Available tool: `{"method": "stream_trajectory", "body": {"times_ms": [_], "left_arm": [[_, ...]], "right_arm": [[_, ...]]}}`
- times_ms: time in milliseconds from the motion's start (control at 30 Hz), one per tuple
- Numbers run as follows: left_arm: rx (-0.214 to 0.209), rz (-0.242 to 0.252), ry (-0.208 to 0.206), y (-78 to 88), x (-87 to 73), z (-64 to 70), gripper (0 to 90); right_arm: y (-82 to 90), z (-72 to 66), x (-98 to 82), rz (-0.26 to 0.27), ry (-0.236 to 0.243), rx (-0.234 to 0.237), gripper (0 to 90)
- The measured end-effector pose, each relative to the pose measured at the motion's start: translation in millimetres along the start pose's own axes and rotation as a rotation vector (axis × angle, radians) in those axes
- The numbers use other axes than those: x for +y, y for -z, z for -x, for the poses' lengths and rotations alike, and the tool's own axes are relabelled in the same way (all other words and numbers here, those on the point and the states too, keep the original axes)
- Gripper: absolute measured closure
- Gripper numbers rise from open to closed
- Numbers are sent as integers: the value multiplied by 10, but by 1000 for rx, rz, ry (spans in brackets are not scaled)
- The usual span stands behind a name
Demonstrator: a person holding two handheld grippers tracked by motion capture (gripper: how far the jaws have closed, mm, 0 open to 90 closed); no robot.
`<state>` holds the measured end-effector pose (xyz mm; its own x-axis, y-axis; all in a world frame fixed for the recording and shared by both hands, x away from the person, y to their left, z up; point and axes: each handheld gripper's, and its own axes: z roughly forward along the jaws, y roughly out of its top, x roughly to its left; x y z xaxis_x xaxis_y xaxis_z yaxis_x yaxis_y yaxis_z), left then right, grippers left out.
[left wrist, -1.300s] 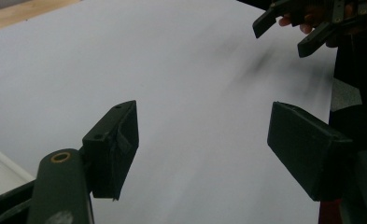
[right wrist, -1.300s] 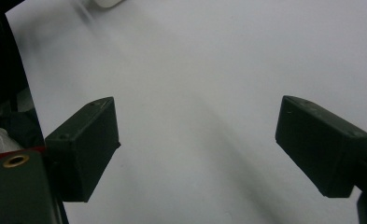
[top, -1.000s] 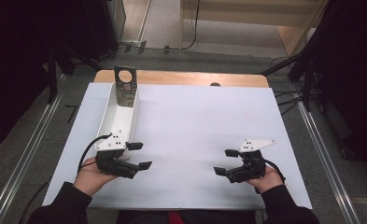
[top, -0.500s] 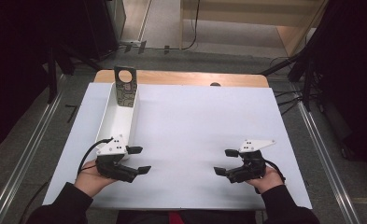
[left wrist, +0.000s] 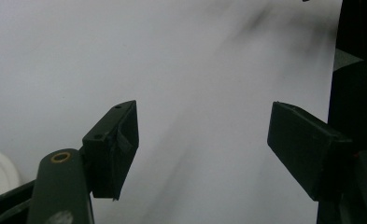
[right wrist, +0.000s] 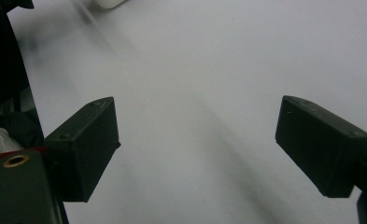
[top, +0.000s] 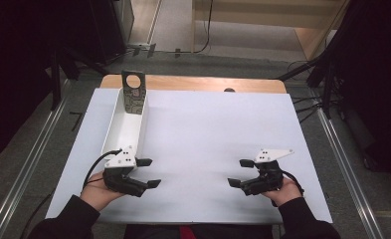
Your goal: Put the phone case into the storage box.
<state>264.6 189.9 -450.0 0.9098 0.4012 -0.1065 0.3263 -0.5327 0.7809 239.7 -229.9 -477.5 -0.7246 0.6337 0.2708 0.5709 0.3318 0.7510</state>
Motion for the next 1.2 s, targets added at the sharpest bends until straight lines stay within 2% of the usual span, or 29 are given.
{"method": "stream_trajectory", "body": {"times_ms": [333,1200], "left_arm": [[-6,-12,-11,-7,-3,4,246],[-4,-4,-10,8,2,3,246]], "right_arm": [[0,2,0,-1,-1,0,126],[-2,2,-3,0,3,-1,126]]}}
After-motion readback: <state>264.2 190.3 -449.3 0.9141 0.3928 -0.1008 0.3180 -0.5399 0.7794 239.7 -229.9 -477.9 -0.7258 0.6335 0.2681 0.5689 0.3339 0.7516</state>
